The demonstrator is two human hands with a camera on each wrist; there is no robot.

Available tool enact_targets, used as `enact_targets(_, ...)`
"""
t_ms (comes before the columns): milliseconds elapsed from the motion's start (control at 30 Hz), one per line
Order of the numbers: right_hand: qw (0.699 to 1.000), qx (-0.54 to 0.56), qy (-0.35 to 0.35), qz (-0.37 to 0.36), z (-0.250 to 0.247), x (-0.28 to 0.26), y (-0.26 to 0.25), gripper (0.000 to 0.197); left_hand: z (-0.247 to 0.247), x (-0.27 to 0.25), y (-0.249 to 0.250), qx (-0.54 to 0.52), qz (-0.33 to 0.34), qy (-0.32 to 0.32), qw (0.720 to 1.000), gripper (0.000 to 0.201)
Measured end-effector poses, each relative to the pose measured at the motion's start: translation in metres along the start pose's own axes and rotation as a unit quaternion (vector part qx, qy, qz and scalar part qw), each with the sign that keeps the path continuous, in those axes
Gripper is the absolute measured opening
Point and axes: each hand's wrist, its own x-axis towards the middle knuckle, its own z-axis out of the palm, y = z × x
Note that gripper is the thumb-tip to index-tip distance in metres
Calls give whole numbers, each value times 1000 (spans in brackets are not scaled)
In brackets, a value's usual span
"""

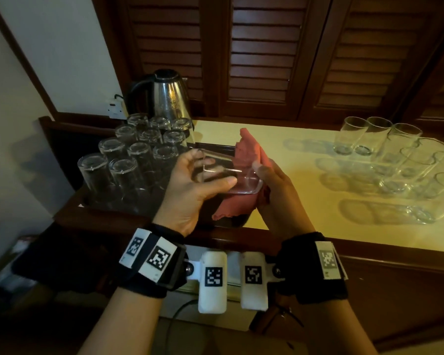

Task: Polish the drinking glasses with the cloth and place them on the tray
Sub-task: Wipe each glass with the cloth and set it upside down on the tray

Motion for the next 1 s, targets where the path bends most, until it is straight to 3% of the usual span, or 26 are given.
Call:
enact_targets(100, 1000, -7, 11, -2, 3, 2, -1, 47, 3, -8, -14, 20, 26, -18, 999, 76)
enact_targets(200, 1000, -23, 11, -1, 4, 1, 3, 45, 2, -10, -22, 26, 49, 10, 998, 73)
enact_targets(333, 999, -24, 35, 9, 5, -7, 4, 40, -5, -5, -16, 18, 62, 52, 997, 82)
enact_targets(533, 999, -42, 6, -6, 6, -5, -7, 45, -3, -6, -13, 64, 45, 4, 997, 86)
enact_targets(700, 999, -15, 31, 2, 7, -6, -5, 37, -11, 2, -3, 44, 54, 42, 997, 95)
enact_targets(867, 999, -26, -18, -12, 6, 4, -10, 49, 1, -4, -4, 96, 50, 9, 994, 95)
enact_targets(1000, 1000, -22, -2, -11, 7, 2, -4, 42, -4, -1, 0, 68, 65, 29, 995, 101)
